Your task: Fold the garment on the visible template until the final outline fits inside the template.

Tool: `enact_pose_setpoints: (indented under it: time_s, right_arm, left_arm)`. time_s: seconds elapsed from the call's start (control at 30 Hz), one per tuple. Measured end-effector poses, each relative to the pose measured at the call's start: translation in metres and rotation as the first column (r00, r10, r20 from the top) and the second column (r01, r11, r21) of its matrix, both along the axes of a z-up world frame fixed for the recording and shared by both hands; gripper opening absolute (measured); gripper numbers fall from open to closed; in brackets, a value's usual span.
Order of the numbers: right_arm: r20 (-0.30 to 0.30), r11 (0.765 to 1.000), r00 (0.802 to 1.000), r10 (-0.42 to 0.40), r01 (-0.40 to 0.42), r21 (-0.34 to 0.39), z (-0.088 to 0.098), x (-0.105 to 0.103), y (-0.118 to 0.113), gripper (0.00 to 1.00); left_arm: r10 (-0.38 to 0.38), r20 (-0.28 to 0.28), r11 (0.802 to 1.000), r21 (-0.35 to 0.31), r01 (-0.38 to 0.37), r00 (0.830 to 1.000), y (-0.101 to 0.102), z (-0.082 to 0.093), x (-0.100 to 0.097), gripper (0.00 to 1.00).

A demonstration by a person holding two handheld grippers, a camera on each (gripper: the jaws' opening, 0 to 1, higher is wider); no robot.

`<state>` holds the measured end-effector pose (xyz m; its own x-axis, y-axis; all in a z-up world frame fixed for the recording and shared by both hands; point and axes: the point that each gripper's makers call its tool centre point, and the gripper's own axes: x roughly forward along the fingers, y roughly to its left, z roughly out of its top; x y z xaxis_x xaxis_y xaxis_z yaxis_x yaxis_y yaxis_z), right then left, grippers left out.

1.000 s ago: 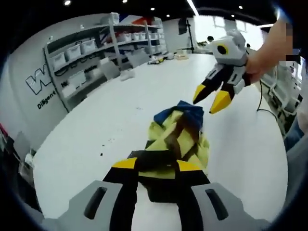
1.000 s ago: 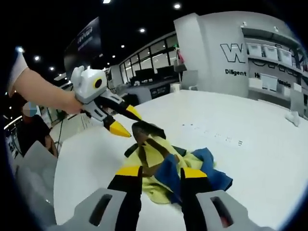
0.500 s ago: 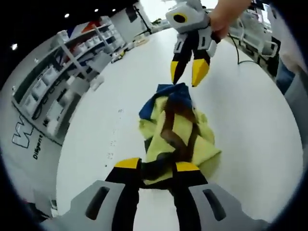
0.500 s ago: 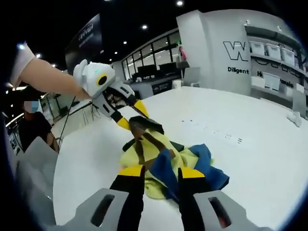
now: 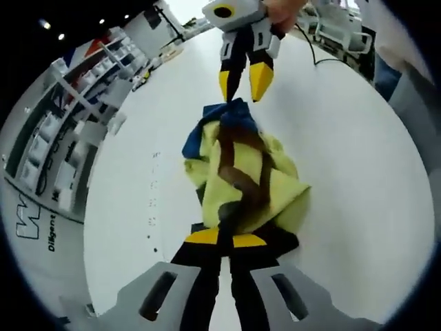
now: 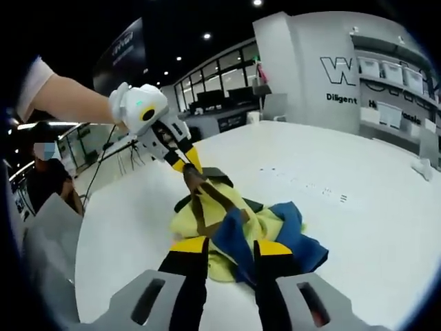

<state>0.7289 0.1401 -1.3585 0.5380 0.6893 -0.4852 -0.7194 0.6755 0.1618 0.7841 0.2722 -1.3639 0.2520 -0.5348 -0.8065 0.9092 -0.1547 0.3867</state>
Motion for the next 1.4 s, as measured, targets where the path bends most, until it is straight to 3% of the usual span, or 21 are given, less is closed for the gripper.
enact_pose_setpoints:
  time_s: [0.1, 0.33, 0.53, 0.7, 0.83, 0.97, 1.2, 1.3, 1.33, 1.37, 1.4]
  right_arm:
    - [0.0, 1.0, 1.0, 0.008, -0.008, -0.01, -0.002, 0.0, 0.001, 0.18]
    - [0.009, 0.997, 0.999, 0.047, -0.046, -0.065, -0.008, -0.001, 0.006, 0.14]
    - [0.018, 0.984, 0.994, 0.107, -0.103, -0.146, -0.02, -0.009, 0.011, 0.19]
    - [0.029, 0.977, 0.992, 0.126, -0.119, -0.179, -0.023, -0.009, 0.013, 0.17]
    - [0.021, 0.956, 0.986, 0.164, -0.154, -0.249, -0.033, -0.011, 0.011, 0.09]
    - [0.01, 0.938, 0.981, 0.193, -0.181, -0.297, -0.042, -0.012, 0.011, 0.09]
    - [0.051, 0.918, 0.969, 0.24, -0.209, -0.337, -0.038, -0.013, 0.011, 0.0]
    - [0.076, 0.917, 0.969, 0.234, -0.194, -0.348, -0.031, -0.013, 0.007, 0.0]
    - [0.082, 0.919, 0.967, 0.242, -0.202, -0.338, -0.028, -0.016, 0.008, 0.06]
    - [0.107, 0.913, 0.953, 0.284, -0.234, -0.334, -0.025, -0.021, 0.013, 0.09]
    - [0.108, 0.892, 0.943, 0.315, -0.256, -0.372, -0.027, -0.024, 0.012, 0.09]
  left_arm:
    - [0.05, -0.019, 0.998, -0.029, -0.051, 0.999, 0.006, 0.002, -0.002, 0.06]
    - [0.078, -0.028, 0.997, -0.028, -0.078, 0.997, 0.02, -0.001, -0.015, 0.06]
    - [0.149, -0.049, 0.986, -0.07, -0.152, 0.988, 0.033, 0.008, -0.015, 0.06]
    - [0.161, -0.056, 0.984, -0.064, -0.164, 0.985, 0.04, 0.004, -0.02, 0.06]
    - [0.175, -0.061, 0.982, -0.069, -0.179, 0.983, 0.041, 0.001, -0.022, 0.06]
    - [0.186, -0.066, 0.979, -0.072, -0.19, 0.98, 0.041, 0.002, -0.02, 0.06]
    - [0.189, -0.072, 0.978, -0.072, -0.194, 0.979, 0.041, 0.002, -0.022, 0.06]
    - [0.197, -0.075, 0.976, -0.078, -0.203, 0.978, 0.042, 0.004, -0.023, 0.06]
    - [0.2, -0.075, 0.976, -0.078, -0.206, 0.977, 0.043, 0.004, -0.024, 0.06]
    - [0.203, -0.075, 0.975, -0.079, -0.209, 0.976, 0.044, 0.004, -0.024, 0.06]
    - [0.205, -0.077, 0.974, -0.08, -0.211, 0.976, 0.044, 0.003, -0.025, 0.06]
